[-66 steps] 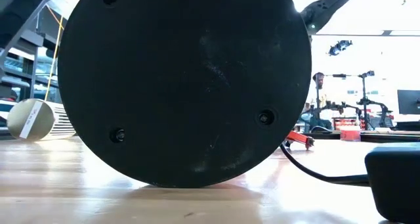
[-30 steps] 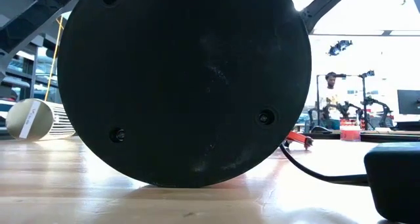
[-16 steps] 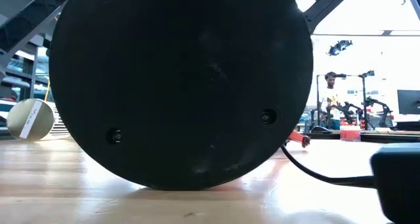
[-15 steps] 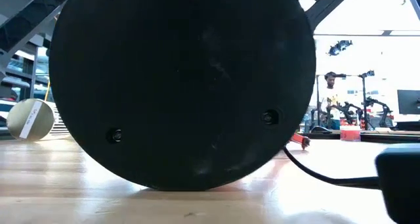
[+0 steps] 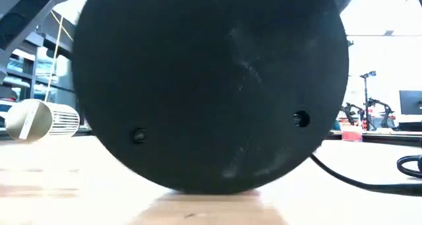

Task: Screw lightbulb
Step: Remove the white lightbulb from the desk lamp

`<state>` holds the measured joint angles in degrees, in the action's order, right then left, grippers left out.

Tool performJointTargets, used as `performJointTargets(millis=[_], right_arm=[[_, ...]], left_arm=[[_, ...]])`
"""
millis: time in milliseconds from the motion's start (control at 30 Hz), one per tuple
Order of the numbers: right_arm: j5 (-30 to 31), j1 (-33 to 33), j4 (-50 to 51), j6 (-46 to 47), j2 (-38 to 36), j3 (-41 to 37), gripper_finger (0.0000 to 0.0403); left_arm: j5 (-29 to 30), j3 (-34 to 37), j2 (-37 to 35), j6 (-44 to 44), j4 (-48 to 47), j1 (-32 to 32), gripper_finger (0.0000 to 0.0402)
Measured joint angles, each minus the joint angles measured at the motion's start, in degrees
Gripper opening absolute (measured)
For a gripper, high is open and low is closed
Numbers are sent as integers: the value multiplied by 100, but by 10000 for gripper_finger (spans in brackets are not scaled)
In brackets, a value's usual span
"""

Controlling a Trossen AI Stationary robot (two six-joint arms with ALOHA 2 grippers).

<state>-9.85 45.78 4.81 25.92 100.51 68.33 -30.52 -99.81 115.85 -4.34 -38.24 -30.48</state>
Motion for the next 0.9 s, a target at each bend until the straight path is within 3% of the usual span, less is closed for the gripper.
performJointTargets(millis=[100,267,433,533,900], right_arm=[[-206,175,42,-90,-255,44,0],[-1084,197,469,-41,-520,46,0],[-1286,-325,1281,-239,-538,37,0],[-1266,-603,1195,-291,-538,38,0],[-960,-793,1555,-342,-525,20,0]], left_arm=[[345,-190,-220,-123,213,-36,0],[1629,-444,-387,-738,925,-276,0],[1692,-694,-46,-967,1084,-557,0],[1469,-678,166,-1005,988,-645,0],[1313,-699,627,-1234,1690,-446,0]])
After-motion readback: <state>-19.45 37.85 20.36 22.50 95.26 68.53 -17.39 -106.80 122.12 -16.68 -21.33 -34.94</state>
